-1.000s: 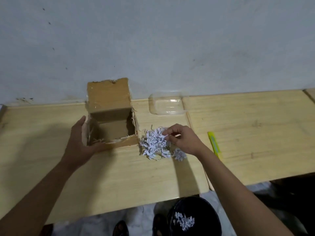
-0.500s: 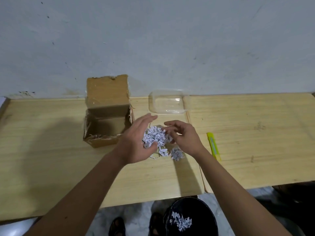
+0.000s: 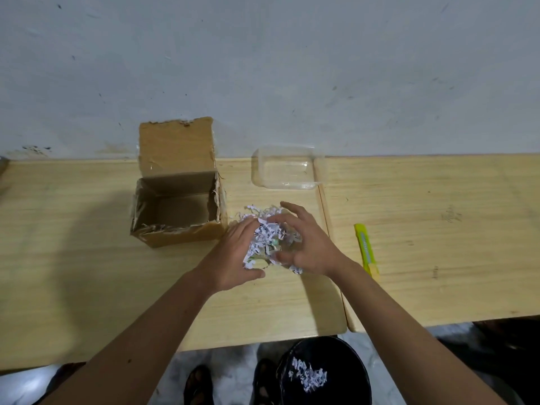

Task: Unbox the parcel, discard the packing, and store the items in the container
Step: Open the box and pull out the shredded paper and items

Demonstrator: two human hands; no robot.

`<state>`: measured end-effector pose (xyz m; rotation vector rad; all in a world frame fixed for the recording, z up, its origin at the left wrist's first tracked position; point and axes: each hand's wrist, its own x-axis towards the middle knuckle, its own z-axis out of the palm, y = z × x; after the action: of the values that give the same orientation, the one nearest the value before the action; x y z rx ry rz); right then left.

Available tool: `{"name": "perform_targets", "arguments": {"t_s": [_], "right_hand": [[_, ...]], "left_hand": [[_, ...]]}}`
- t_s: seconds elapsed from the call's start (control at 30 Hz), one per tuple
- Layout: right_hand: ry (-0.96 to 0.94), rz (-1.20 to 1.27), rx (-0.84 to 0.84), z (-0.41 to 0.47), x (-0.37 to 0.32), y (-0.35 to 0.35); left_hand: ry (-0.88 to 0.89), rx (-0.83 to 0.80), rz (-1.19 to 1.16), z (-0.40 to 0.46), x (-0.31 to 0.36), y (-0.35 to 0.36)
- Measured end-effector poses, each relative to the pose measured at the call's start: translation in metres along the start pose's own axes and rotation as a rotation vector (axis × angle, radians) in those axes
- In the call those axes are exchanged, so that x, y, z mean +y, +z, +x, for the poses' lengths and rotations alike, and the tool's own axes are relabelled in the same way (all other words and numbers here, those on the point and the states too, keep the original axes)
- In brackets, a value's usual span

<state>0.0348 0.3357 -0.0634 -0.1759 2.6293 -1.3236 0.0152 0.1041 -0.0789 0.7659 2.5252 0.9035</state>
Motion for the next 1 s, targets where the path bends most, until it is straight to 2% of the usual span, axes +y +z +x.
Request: {"name": "perform_targets", "arguments": {"t_s": [0.07, 0.13, 0.3, 0.47, 0.73, 1.0], "right_hand": [[-0.008, -0.035, -0.107, 0.002, 0.003, 0.004], [-0.015, -0.052, -0.138, 0.004, 0.004, 0.009], [-0.023, -0.026, -0.052, 0.01, 0.008, 0.012], [0.055, 0.026, 0.011, 0.013, 0.012, 0.004], [0.121, 0.094, 0.07, 0.021, 0.012, -0.001], [0.149, 0.144, 0.116, 0.025, 0.009, 0.001]], "left_hand": [[-0.021, 0.004, -0.067, 0.002, -0.006, -0.004], [-0.06, 0.011, -0.137, 0.004, -0.009, -0.006], [-0.095, 0.051, -0.241, 0.008, -0.008, -0.002], [-0.118, 0.105, -0.27, 0.015, -0.007, -0.005], [-0.262, 0.246, -0.418, 0.031, 0.0, 0.012], [-0.276, 0.266, -0.471, 0.033, -0.005, 0.019]]}}
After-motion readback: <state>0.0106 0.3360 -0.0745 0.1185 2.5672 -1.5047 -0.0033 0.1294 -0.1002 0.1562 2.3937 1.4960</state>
